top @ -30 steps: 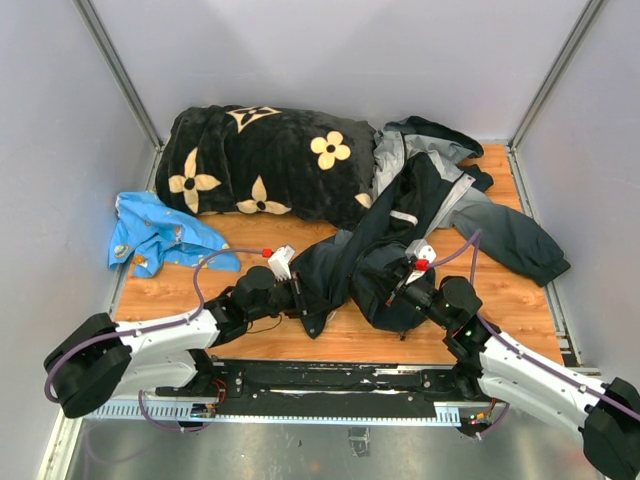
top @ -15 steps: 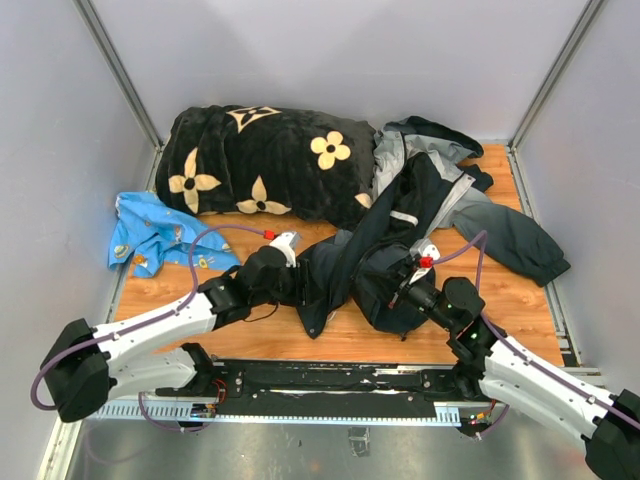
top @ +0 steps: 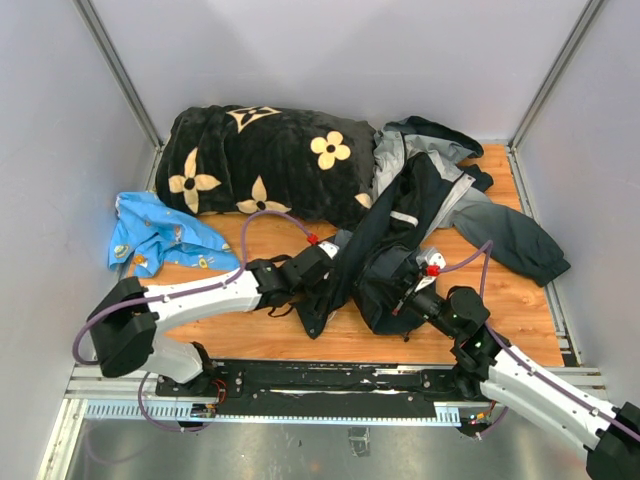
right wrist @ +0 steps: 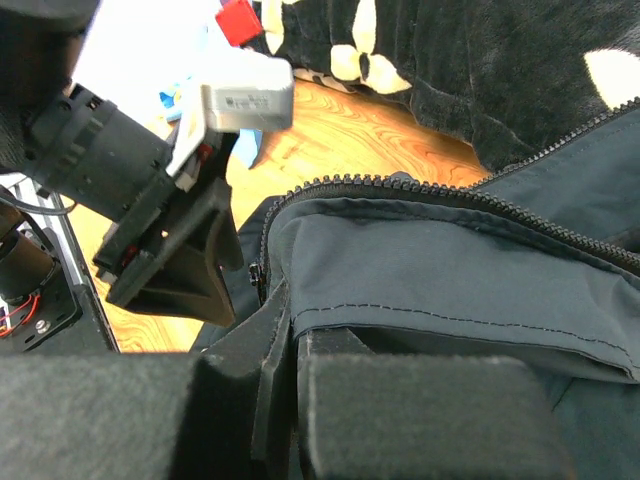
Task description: Zip up the jacket
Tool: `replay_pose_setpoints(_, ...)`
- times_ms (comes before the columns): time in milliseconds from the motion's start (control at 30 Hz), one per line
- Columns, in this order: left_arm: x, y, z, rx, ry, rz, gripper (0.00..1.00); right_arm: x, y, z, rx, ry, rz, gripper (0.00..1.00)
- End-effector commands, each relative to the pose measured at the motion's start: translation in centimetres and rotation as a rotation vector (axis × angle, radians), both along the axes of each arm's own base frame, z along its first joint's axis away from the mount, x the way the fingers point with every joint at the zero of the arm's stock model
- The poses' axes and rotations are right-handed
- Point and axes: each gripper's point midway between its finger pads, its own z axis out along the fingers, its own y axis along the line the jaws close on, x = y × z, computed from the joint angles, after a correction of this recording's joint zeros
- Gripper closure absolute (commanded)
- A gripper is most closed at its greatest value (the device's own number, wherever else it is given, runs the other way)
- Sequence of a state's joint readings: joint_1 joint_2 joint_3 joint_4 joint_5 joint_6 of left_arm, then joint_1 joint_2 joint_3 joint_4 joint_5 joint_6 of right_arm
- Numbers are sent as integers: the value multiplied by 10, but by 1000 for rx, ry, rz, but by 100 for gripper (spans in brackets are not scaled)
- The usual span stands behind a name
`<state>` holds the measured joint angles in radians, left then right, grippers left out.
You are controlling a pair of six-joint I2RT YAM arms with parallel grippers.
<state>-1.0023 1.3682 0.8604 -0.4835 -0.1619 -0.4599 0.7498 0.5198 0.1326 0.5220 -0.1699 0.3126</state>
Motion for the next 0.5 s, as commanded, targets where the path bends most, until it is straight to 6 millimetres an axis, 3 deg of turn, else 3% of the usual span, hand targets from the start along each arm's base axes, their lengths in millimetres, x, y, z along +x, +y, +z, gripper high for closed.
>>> replay_pose_setpoints(0,-2,6,-9,170,-29,-100,40,3,-8,-2,13,-15,-40,99)
replay_pose_setpoints(167,-10,-9,-19,211,-13,-202,41,2,-10,-4,14,-15,-42,99)
replay_pose_setpoints(467,-11,-5,-56,319,51,-251,42,1,-11,-5,8,-23,-40,99)
